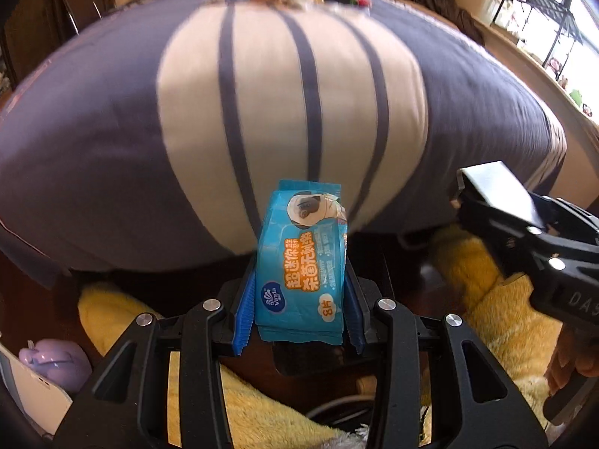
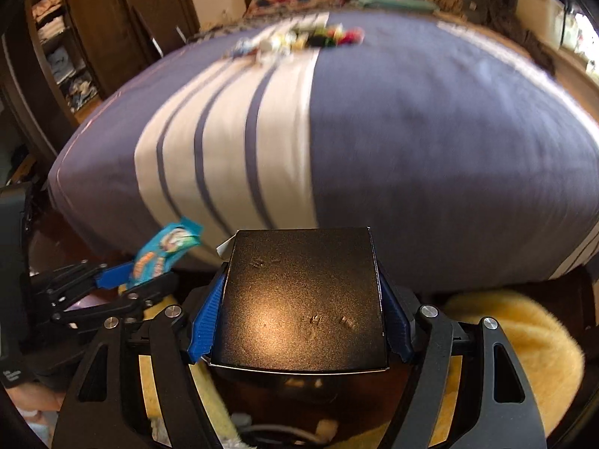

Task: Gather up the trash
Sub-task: 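Lower both tools to the floor bin and open both to drop items, then grasp the white tape strip with left tool while right tool grasps clear box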

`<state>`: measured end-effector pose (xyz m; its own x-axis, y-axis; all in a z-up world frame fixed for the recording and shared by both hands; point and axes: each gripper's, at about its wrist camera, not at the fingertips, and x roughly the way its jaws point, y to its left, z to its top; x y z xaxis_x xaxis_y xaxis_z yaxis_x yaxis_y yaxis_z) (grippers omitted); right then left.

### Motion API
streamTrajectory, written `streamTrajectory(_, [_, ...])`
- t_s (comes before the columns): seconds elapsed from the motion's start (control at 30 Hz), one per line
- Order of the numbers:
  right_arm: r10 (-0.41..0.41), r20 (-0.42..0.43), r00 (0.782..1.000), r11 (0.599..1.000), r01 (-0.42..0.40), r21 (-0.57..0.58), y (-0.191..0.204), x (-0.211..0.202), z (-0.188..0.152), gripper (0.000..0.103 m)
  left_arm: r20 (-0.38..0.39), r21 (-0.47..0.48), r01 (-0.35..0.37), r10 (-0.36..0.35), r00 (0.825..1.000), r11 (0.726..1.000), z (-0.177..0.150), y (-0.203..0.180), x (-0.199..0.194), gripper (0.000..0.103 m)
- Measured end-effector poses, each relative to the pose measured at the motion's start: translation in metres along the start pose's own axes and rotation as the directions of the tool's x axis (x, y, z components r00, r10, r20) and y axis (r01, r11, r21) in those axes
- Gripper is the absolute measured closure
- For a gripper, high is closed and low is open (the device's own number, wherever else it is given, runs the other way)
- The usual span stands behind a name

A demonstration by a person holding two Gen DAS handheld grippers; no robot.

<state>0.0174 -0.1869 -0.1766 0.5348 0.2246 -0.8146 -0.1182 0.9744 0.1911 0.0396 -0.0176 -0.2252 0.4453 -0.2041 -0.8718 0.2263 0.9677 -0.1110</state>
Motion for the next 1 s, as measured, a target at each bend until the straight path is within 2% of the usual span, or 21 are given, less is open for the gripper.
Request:
streamTrajectory(0.27, [-0.028, -0.170, 0.985, 0.999, 0.033, 0.028, -0.011, 0.064, -0.033, 0.030, -0.156, -0.006, 0.022, -0.022, 0.988, 1.000, -0.027, 0.003, 0.056, 0.064])
streamTrajectory(0.53, [-0.012, -0.236, 0.972, 0.998, 0.025, 0.050, -0.014, 0.089, -0.038, 0.028, -0.257, -0.018, 0.070, -0.072, 0.964, 0.997, -0.038, 0.002, 0.090, 0.063])
streamTrajectory(0.57, [-0.008, -0.238, 0.971, 0.998, 0.022, 0.053, -0.013, 0.089, -0.037, 0.025, -0.262, -0.017, 0.068, -0.070, 0.963, 0.998, -0.035, 0.003, 0.092, 0.063])
streamTrajectory(0.63, [-0.004, -0.234, 0.972, 0.998, 0.019, 0.061, -0.010, 0.091, -0.034, 0.019, -0.265, -0.015, 0.055, -0.057, 0.962, 0.998, -0.035, 0.004, 0.095, 0.060])
streamTrajectory(0.67, [-0.003, -0.230, 0.973, 0.998, 0.019, 0.066, -0.012, 0.090, -0.033, 0.016, -0.266, -0.015, 0.052, -0.054, 0.962, 0.999, -0.033, 0.009, 0.094, 0.053])
streamTrajectory(0.77, [-0.004, -0.209, 0.978, 0.997, 0.021, 0.078, -0.017, 0.087, -0.027, 0.015, -0.254, -0.011, 0.051, -0.052, 0.966, 0.999, -0.030, 0.009, 0.090, 0.045])
streamTrajectory(0.8, [-0.009, -0.200, 0.980, 0.996, 0.026, 0.080, -0.018, 0.086, -0.027, 0.015, -0.247, -0.012, 0.052, -0.053, 0.968, 0.999, -0.027, 0.010, 0.086, 0.038])
streamTrajectory(0.87, [-0.030, -0.170, 0.985, 0.996, 0.044, 0.079, -0.022, 0.076, -0.020, 0.015, -0.231, -0.013, 0.051, -0.052, 0.971, 0.999, -0.036, 0.006, 0.084, 0.033])
streamTrajectory(0.93, [-0.058, -0.124, 0.991, 0.995, 0.067, 0.072, -0.026, 0.061, -0.012, 0.015, -0.194, -0.012, 0.046, -0.047, 0.980, 0.999, -0.030, 0.008, 0.071, 0.028])
streamTrajectory(1.0, [-0.087, -0.057, 0.995, 0.993, 0.091, 0.071, -0.028, 0.043, -0.001, 0.015, -0.132, -0.009, 0.010, -0.011, 0.991, 1.000, -0.019, 0.013, 0.048, 0.022])
